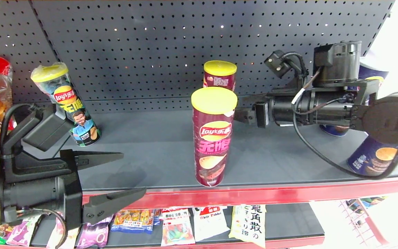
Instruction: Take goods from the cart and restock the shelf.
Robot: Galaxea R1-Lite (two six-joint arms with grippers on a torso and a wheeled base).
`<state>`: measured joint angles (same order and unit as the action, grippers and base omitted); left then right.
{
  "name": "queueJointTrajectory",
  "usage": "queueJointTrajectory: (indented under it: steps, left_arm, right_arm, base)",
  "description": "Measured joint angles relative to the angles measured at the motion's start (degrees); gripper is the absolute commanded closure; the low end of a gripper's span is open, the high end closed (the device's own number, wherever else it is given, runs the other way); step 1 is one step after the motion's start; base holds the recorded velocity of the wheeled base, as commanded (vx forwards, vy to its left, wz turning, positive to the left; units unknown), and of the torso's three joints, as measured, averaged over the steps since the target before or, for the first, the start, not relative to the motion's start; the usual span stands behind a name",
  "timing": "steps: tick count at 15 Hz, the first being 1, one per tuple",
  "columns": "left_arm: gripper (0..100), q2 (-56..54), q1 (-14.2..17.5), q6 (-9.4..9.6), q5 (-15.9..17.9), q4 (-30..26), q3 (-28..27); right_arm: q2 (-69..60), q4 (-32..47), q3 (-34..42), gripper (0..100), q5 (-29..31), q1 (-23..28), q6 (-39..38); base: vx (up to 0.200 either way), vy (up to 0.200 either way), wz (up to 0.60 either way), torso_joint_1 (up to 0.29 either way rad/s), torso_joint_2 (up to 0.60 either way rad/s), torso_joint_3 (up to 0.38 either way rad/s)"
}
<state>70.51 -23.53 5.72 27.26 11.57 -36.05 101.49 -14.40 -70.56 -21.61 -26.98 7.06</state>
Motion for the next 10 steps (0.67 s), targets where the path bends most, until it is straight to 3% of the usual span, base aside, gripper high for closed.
queueJointTrajectory:
  steps: [6, 10]
  left_arm:
    - [0, 0.1, -0.17, 0.52, -1.34, 0.0, 5.23]
    - [0, 3.16, -0.39, 2.6, -3.58, 0.13, 5.42]
  right_arm:
    - [-9.76, -0.18, 16.02, 0, 3.3, 0.38, -0.02]
    - [-15.79, -0.33, 23.3, 0, 3.34, -0.5, 0.11]
  base:
    - [0.0, 0.0, 0.0, 0.0, 0.0, 0.0]
    - [0.0, 0.0, 0.0, 0.0, 0.0, 0.0]
